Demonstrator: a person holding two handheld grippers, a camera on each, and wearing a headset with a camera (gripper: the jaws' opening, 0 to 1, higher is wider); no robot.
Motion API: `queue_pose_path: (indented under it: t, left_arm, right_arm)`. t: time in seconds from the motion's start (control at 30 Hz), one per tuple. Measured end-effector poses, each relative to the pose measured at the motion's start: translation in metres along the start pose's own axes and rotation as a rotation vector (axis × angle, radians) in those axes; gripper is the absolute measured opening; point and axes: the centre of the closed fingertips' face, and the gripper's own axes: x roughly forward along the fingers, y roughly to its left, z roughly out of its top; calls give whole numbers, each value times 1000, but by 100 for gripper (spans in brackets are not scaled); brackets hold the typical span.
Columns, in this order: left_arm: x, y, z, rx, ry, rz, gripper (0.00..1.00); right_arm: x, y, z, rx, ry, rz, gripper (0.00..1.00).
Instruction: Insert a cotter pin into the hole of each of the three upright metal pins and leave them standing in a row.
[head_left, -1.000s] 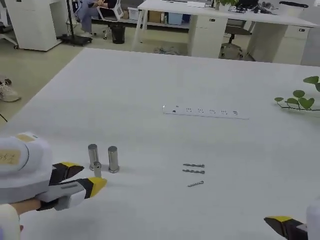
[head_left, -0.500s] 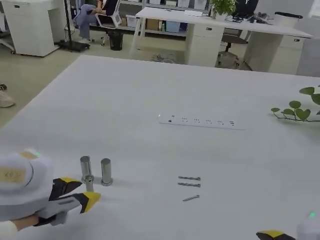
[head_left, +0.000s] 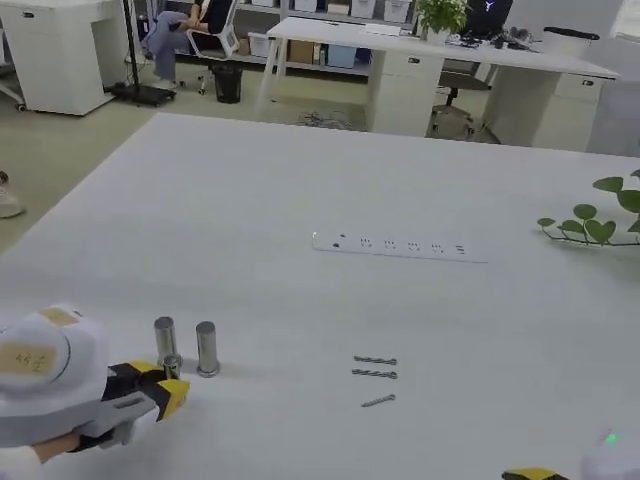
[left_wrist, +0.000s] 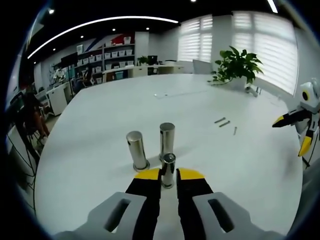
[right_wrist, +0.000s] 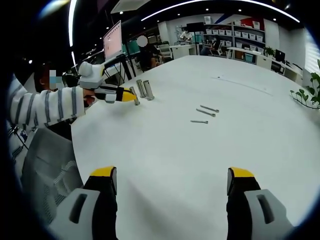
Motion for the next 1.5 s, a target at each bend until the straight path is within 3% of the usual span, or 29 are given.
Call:
queue_pose_path:
  t: [0.37, 0.77, 1.0, 1.2, 1.5]
  left_arm:
    - [-4, 4, 2, -37, -56, 40, 5]
    - [-5, 4, 4, -38, -60, 60, 5]
    - [-4, 4, 6, -52, -65, 38, 6]
    - [-1, 5, 6, -48, -62, 31, 12]
    - [1, 5, 4, -43, -58, 22, 6]
  right_arm:
    - [1, 1, 0, -1, 1, 2, 89]
    - [2, 4, -1, -2, 3, 11, 89]
    - [3, 6, 0, -2, -2, 14, 89]
    - [3, 6, -1, 3, -5, 17, 89]
    - [4, 4, -4, 4, 0, 18, 89]
